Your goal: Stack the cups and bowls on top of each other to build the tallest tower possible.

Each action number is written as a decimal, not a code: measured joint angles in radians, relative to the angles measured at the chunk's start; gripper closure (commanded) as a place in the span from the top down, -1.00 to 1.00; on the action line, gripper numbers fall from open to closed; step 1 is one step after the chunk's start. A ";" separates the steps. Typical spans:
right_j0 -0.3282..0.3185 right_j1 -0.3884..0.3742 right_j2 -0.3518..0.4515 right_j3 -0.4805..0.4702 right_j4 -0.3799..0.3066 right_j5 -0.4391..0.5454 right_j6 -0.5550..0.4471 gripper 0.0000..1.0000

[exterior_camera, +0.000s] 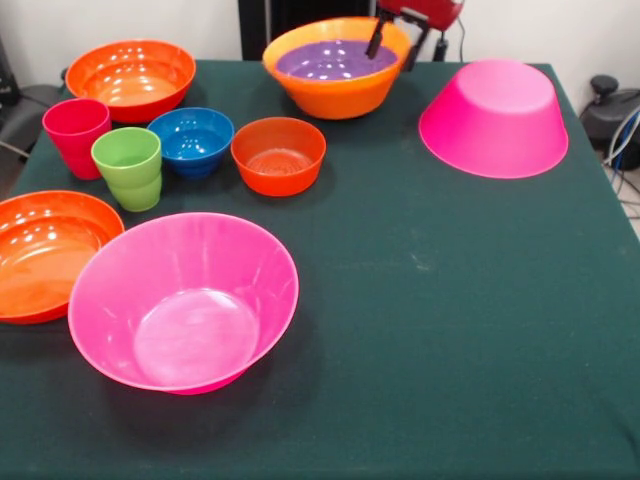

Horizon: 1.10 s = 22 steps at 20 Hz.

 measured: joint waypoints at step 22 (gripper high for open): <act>-0.001 -0.151 0.032 0.029 0.049 -0.009 0.000 1.00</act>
